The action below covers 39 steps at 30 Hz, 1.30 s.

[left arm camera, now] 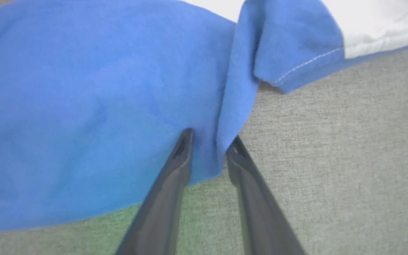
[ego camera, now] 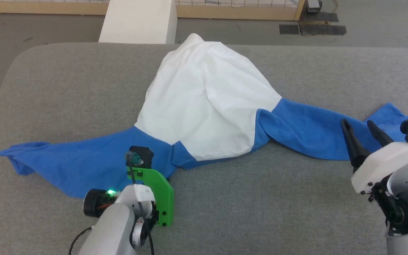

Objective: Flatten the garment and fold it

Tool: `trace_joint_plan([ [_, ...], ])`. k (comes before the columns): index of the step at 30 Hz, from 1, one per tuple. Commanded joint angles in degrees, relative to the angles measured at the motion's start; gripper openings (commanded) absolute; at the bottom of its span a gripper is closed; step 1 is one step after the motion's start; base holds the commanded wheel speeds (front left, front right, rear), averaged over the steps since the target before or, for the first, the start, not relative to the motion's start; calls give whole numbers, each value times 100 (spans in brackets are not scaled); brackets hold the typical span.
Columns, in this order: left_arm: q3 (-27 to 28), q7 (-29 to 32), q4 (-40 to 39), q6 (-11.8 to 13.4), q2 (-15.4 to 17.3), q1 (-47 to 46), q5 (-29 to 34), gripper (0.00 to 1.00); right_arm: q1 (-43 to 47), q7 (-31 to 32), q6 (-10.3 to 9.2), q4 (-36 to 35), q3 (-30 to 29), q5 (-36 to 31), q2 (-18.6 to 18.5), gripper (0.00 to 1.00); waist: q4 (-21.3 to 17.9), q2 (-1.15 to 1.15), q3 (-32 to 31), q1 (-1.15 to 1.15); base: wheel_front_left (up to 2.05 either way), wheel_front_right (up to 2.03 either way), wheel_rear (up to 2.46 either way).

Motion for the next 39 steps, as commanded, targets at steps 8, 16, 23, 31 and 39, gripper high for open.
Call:
trace_joint_plan([
  [8, 260, -378, -223, 126, -100, 124, -326, 0, 70, 359, -8, -79, 610, -305, -298, 100, 132, 0, 120, 1, 0, 0, 0],
  [16, 729, -876, -918, 476, -152, 308, -571, 0, -417, 996, -8, 332, 2113, -809, -1049, 100, 322, 0, 320, 1, 0, 0, 0],
  [23, 596, -976, -1188, 513, -241, 282, -611, 0, -1121, 846, -8, 1343, 2535, -1126, -1092, 100, 582, 0, 694, 1, 0, 0, 0],
  [31, 545, -1130, -1172, 529, -289, 254, -667, 0, -1368, 617, -8, 1821, 2596, -1021, -1066, 0, 639, 0, 800, 1, 0, 0, 0],
  [39, 654, -1402, -1164, 500, -252, 233, -741, 0, -1406, 430, -8, 1715, 2518, -624, -1141, 0, 560, 0, 492, 1, 0, 0, 0],
])
